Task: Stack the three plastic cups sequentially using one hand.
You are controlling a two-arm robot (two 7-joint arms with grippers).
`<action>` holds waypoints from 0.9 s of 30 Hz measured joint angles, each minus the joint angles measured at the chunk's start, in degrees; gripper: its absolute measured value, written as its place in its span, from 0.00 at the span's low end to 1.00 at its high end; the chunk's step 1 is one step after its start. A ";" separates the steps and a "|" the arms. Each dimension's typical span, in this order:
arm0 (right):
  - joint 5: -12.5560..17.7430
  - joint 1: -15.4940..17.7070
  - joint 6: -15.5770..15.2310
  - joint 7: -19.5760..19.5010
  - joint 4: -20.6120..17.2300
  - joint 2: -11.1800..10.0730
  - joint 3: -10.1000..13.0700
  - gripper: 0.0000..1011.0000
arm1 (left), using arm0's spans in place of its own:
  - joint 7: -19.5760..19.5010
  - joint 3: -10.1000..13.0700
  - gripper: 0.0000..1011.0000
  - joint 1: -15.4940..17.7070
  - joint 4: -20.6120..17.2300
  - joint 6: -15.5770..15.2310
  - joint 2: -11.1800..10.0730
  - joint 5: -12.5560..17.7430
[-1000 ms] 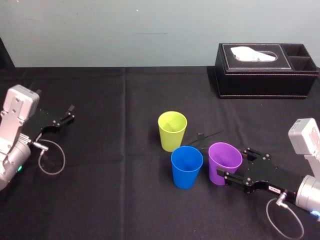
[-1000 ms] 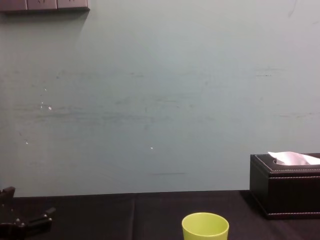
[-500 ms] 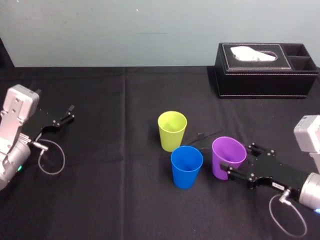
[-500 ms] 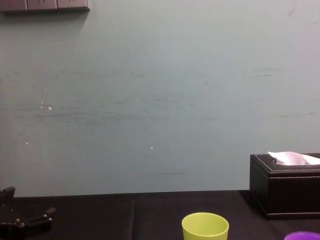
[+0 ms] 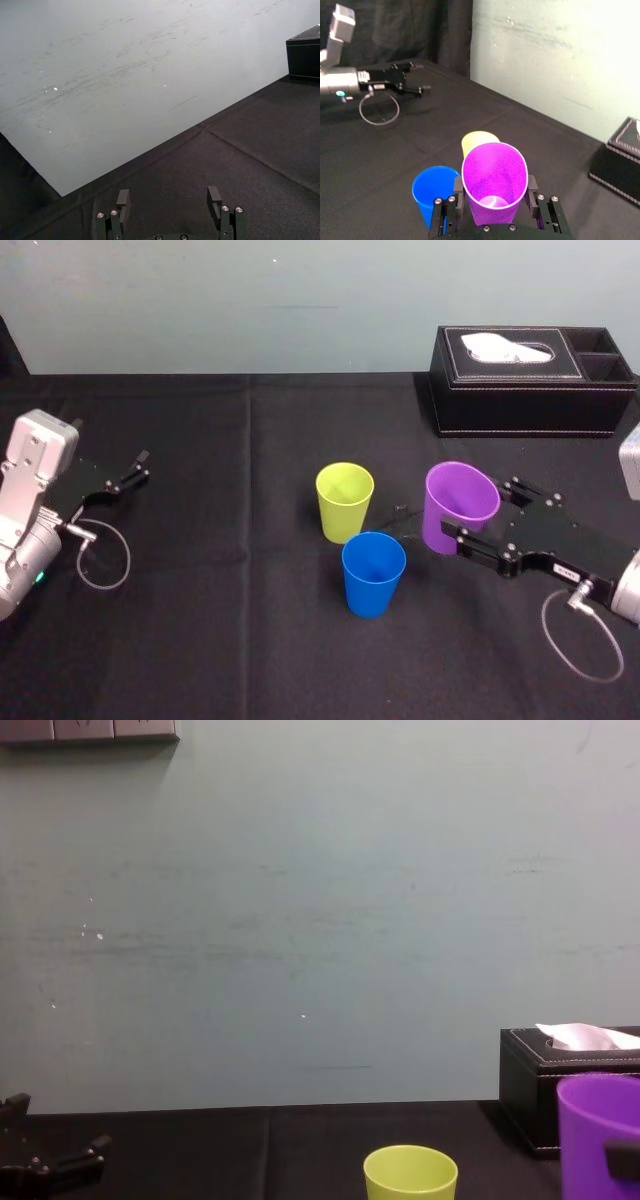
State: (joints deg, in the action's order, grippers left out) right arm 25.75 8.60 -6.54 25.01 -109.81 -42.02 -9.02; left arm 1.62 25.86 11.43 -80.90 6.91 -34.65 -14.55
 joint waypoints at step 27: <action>-1.54 -7.79 -2.95 1.93 -1.27 1.85 -8.68 0.71 | 0.00 0.00 1.00 0.00 0.00 0.00 0.00 0.00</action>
State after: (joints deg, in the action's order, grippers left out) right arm 24.21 0.81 -9.50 26.95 -111.08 -40.17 -17.70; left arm 1.62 25.86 11.43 -80.90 6.90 -34.65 -14.54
